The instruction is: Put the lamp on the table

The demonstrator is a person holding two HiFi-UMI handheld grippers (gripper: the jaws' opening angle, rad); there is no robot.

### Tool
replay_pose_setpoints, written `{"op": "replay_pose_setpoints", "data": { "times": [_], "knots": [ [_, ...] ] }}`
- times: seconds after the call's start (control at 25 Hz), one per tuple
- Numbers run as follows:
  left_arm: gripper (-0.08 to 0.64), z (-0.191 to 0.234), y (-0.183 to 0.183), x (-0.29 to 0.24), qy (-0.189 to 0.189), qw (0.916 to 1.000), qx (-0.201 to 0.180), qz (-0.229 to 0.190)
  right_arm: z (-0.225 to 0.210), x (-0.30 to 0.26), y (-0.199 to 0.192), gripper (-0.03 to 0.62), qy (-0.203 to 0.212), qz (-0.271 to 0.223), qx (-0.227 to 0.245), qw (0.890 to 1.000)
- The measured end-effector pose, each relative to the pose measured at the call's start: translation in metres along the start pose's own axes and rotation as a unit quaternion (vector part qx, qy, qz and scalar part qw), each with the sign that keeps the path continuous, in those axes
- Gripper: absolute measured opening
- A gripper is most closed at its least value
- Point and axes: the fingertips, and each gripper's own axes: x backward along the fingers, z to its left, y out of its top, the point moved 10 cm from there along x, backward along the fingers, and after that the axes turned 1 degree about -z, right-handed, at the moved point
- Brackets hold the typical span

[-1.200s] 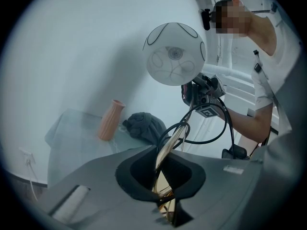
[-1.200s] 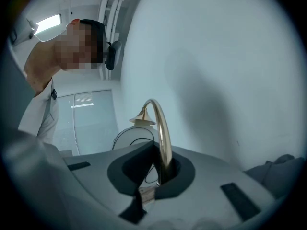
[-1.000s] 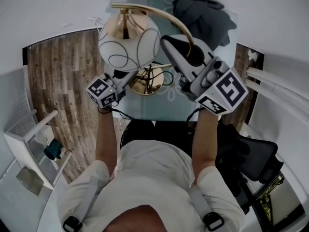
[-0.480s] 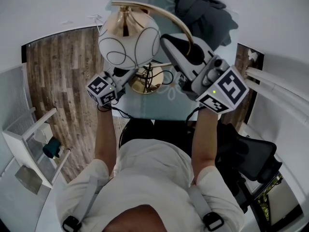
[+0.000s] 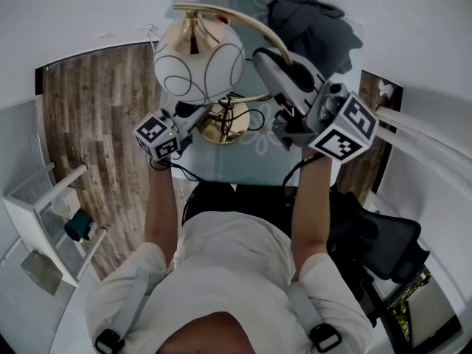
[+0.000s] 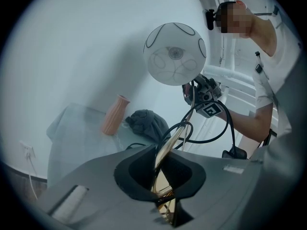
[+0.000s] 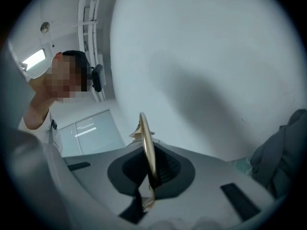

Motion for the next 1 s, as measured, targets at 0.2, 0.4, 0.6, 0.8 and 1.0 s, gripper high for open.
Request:
{"op": "replay_pose_setpoints", "data": {
  "times": [0.2,0.4,0.6,0.8,1.0],
  "knots": [
    [0.023,-0.001,-0.001,0.000,0.007,1.0000,0.003,0.003,-0.002,0.001,-0.001,0.002,0.001,-0.001,-0.010,1.000],
    [0.026,-0.003,-0.002,0.001,0.015,0.9998,0.002,0.010,0.000,0.003,-0.001,0.002,0.010,0.001,-0.011,1.000],
    [0.035,-0.005,-0.001,0.001,0.032,0.9992,-0.002,0.025,0.001,0.003,-0.002,0.002,0.013,0.003,-0.009,1.000],
    [0.215,-0.008,0.005,0.005,0.027,0.9996,0.005,0.004,0.004,0.002,-0.002,0.002,0.017,0.008,-0.006,1.000],
    [0.215,-0.013,0.009,0.012,0.039,0.9992,-0.003,0.003,0.008,0.000,-0.003,0.002,0.018,0.012,-0.004,1.000]
  ]
}}
